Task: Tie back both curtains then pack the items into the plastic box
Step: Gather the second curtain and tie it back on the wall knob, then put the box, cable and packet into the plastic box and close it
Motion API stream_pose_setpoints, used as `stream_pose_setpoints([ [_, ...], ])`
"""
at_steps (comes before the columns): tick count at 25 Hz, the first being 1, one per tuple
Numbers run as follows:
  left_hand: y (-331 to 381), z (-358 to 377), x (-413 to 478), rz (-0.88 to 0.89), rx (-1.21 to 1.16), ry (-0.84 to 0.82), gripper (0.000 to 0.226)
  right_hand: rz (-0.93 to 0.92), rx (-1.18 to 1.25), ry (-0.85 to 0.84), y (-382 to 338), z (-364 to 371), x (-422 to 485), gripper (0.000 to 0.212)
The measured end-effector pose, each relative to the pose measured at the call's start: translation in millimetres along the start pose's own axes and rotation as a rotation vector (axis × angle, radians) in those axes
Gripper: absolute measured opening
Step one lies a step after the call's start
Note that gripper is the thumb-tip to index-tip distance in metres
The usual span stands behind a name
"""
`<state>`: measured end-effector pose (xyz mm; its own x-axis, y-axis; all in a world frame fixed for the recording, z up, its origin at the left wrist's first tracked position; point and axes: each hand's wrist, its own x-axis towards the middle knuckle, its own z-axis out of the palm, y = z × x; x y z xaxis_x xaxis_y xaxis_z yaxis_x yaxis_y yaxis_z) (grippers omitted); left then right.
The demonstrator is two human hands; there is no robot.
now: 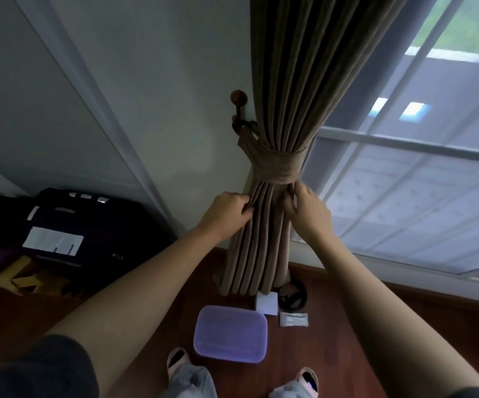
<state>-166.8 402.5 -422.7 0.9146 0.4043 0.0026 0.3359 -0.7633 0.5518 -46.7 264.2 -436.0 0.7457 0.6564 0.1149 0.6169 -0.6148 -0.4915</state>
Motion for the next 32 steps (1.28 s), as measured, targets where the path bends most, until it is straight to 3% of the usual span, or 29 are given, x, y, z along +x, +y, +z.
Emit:
stream_pose_setpoints([
  [3, 0, 3, -4, -0.037, -0.006, 0.003, 0.026, -0.089, 0.032, -0.029, 15, 3, -18, 0.026],
  [6, 8, 11, -7, -0.104, -0.019, 0.105, 0.024, -0.108, 0.013, -0.088, 32, 7, -24, 0.019],
  [13, 31, 36, -42, -0.416, -0.124, 0.340, 0.022, -0.244, 0.006, -0.249, 51, -1, -17, 0.028],
  [19, 56, 48, -96, -0.489, -0.164, 0.297, 0.036, -0.255, 0.082, -0.291, 54, -13, -58, 0.030],
  [23, 48, 83, -143, -0.465, -0.133, 0.171, 0.040, -0.221, 0.075, -0.296, 67, 3, -126, 0.028],
  [32, -8, 206, -271, -0.532, -0.066, -0.042, 0.050, 0.068, 0.174, -0.393, 86, 86, -286, 0.055],
])
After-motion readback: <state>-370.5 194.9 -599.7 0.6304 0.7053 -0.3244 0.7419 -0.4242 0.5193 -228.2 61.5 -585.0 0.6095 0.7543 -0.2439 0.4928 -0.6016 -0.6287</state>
